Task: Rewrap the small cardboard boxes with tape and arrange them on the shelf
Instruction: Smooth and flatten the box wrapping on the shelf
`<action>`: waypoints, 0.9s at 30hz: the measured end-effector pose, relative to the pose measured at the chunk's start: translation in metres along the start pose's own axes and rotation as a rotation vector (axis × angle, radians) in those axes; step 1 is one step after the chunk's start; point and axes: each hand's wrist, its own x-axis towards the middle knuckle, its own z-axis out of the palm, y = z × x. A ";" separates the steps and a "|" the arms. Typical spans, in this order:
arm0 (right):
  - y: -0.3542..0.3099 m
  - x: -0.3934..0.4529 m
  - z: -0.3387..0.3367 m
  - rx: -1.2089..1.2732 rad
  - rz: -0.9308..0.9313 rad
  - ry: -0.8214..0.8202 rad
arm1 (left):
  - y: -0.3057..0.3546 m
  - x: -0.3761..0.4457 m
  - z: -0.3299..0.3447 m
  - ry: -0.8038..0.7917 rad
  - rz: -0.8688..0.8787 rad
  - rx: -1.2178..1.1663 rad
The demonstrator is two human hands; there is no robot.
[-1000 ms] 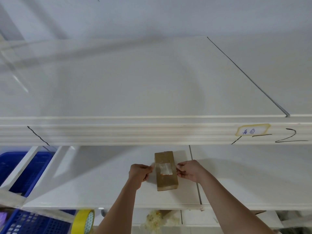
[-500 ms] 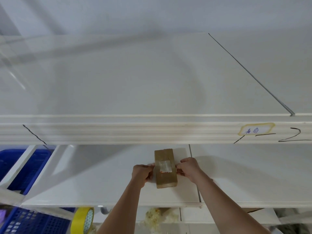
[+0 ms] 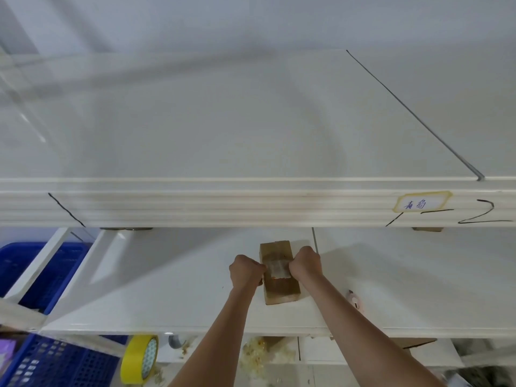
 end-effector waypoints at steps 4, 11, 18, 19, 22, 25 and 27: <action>0.000 -0.001 -0.001 -0.060 0.011 -0.027 | -0.006 -0.003 0.009 0.014 0.044 0.127; -0.004 -0.001 0.000 -0.096 0.032 -0.057 | 0.009 -0.005 0.011 -0.040 0.088 0.279; 0.001 0.003 0.002 -0.027 0.061 -0.054 | 0.009 -0.005 0.011 -0.046 0.099 0.312; 0.002 0.003 0.003 -0.036 0.062 -0.048 | 0.008 -0.005 0.010 -0.047 0.090 0.304; 0.006 0.003 0.006 -0.044 0.083 -0.028 | 0.004 -0.003 0.005 -0.079 0.032 0.243; 0.004 0.002 0.007 -0.032 0.111 -0.014 | 0.000 0.000 -0.003 -0.110 -0.096 0.115; 0.002 0.001 0.006 -0.030 0.111 -0.011 | -0.001 -0.001 -0.003 -0.091 -0.105 0.100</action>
